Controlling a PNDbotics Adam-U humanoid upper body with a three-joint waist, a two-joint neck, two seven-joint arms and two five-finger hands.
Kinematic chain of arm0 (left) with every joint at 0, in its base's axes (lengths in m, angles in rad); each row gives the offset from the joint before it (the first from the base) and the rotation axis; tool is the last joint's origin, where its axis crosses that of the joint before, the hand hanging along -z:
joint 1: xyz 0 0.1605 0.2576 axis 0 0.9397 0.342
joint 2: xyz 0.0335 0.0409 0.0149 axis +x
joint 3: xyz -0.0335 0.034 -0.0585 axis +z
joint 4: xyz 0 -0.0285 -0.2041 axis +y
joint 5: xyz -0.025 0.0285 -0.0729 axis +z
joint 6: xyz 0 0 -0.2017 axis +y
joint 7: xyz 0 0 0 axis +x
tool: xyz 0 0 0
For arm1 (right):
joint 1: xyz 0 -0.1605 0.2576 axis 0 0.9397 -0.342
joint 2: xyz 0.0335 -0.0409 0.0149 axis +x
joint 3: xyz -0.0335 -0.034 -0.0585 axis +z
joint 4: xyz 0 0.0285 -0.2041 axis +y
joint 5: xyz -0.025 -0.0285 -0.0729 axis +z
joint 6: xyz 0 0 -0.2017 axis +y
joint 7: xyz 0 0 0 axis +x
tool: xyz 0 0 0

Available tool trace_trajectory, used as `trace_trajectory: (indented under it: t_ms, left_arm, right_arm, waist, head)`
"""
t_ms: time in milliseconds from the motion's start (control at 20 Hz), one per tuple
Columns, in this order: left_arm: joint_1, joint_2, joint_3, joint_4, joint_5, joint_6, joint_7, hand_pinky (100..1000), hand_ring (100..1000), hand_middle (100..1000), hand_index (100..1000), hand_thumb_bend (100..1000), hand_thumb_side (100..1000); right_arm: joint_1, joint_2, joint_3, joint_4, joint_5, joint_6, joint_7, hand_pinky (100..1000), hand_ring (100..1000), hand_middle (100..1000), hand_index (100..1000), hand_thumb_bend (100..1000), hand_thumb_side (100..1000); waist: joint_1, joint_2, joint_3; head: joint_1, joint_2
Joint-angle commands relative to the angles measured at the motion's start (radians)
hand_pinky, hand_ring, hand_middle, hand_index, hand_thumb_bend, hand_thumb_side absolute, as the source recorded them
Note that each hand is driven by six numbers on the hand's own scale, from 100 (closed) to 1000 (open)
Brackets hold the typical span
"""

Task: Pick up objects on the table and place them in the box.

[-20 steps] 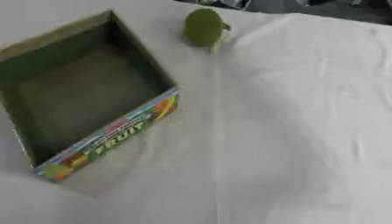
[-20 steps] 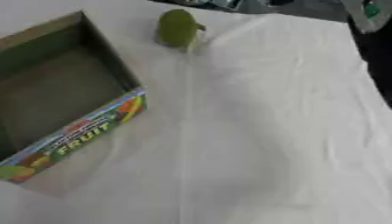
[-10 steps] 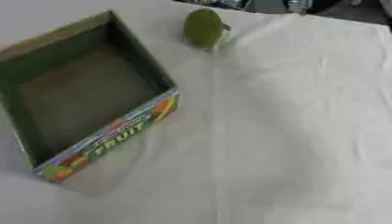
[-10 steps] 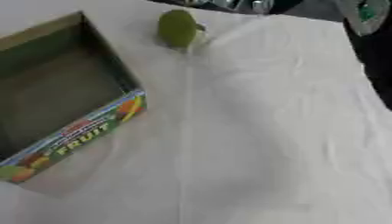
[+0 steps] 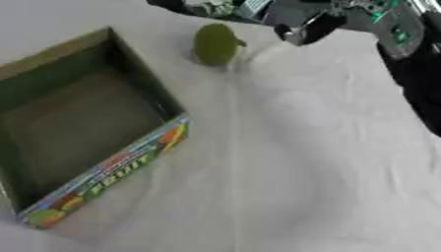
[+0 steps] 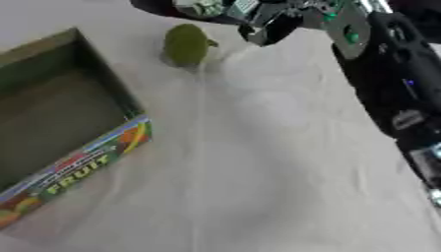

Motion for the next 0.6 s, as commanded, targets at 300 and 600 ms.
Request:
trace_trajectory:
  t_ms: [300, 600]
  left_arm:
    - [-0.01, 0.015, 0.007, -0.017, 0.005, -0.001, -0.009, 583, 660, 627, 738, 100, 566]
    - [-0.015, 0.012, 0.006, -0.017, 0.009, -0.001, -0.013, 582, 660, 628, 738, 100, 566]
  right_arm:
    - [-0.062, 0.046, -0.01, 0.087, 0.074, 0.002, -0.016, 938, 927, 960, 1000, 147, 281]
    - [-0.087, 0.108, -0.006, 0.157, 0.108, 0.008, -0.037, 940, 924, 958, 1000, 110, 268]
  waist:
    - [0.012, -0.018, 0.003]
    - [0.01, -0.015, 0.007]
  head:
    - [0.0, 0.0]
    - [-0.003, 0.001]
